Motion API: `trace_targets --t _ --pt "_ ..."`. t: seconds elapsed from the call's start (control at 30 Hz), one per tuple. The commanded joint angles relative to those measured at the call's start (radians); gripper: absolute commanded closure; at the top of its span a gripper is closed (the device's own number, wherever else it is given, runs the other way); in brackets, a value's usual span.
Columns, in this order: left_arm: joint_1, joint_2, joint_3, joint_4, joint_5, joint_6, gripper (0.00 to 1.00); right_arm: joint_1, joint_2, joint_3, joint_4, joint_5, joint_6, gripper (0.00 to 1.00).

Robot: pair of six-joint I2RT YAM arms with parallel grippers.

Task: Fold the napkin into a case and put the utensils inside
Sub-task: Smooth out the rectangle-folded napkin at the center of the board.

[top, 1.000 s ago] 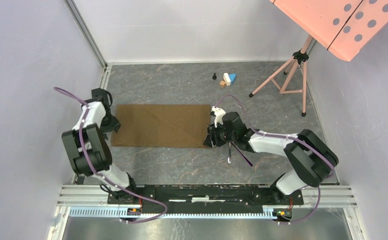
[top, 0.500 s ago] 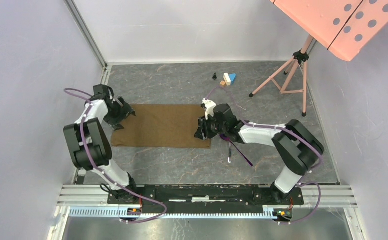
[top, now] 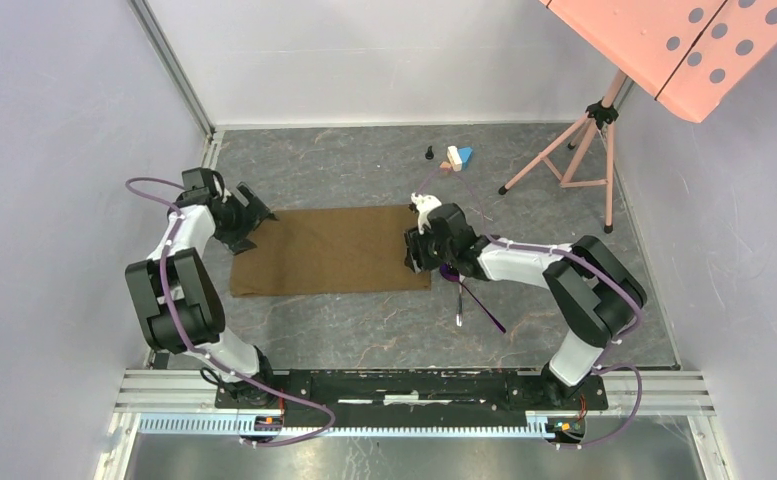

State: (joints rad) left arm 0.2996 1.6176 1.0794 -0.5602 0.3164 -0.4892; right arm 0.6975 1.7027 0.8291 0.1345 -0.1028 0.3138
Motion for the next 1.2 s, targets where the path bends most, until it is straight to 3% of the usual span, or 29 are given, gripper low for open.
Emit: trace_targets --t 0.0,0.1,0.37,0.63,1.17 --pt "0.000 -0.025 -0.007 0.091 0.044 -0.119 0.03 -0.003 -0.033 0.157 -0.018 0.041 -0.050 0.41" --pt "-0.001 0.050 0.021 0.116 0.084 -0.151 0.02 -0.025 0.048 0.257 0.024 0.015 -0.017 0.35" --pt "0.001 0.186 0.097 0.173 0.085 -0.168 0.01 -0.122 0.262 0.458 0.085 -0.088 0.037 0.36" --pt "0.006 0.220 0.165 0.187 0.045 -0.201 0.00 -0.167 0.370 0.501 0.153 -0.169 0.088 0.36" --pt "0.044 0.406 0.319 0.151 -0.022 -0.204 0.00 -0.206 0.416 0.471 0.152 -0.133 0.099 0.39"
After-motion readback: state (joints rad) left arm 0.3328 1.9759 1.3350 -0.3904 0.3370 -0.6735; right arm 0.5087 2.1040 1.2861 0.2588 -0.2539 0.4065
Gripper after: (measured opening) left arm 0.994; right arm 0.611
